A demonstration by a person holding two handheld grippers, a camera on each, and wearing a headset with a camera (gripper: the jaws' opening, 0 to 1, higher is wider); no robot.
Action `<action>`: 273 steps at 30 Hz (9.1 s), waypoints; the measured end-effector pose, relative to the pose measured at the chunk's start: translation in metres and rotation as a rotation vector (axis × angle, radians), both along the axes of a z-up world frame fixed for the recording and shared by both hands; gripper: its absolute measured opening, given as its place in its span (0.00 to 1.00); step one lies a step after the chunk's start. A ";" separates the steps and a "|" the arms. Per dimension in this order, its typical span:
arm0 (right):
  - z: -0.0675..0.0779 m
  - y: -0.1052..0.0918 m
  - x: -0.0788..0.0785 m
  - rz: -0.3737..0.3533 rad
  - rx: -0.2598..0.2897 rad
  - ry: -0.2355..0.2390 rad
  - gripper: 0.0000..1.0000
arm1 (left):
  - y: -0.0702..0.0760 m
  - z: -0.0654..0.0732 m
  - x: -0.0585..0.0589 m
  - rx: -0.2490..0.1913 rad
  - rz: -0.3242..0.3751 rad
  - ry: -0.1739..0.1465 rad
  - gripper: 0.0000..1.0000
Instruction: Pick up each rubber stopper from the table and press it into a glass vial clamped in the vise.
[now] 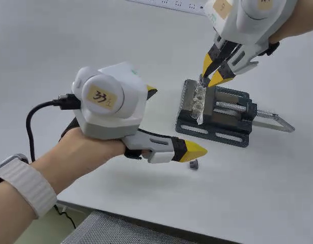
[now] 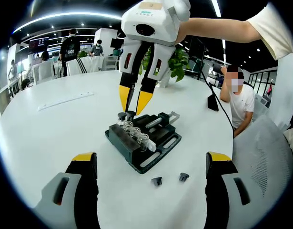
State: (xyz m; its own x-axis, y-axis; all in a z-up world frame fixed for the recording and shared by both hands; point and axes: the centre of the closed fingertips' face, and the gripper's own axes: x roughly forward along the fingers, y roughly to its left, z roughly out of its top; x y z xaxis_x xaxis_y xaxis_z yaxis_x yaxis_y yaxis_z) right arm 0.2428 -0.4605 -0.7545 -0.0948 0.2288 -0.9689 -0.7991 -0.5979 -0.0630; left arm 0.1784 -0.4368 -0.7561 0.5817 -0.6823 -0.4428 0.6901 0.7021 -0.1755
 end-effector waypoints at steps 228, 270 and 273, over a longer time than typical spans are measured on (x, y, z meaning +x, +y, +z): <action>-0.009 -0.001 -0.007 -0.256 -0.095 0.102 0.00 | 0.006 -0.013 0.006 -0.047 0.042 0.049 0.85; -0.011 0.000 -0.003 -0.303 -0.006 0.126 0.00 | 0.015 -0.014 0.007 -0.048 0.063 0.050 0.85; -0.012 0.000 -0.002 -0.301 -0.011 0.118 0.00 | 0.014 -0.015 0.007 -0.045 0.060 0.052 0.85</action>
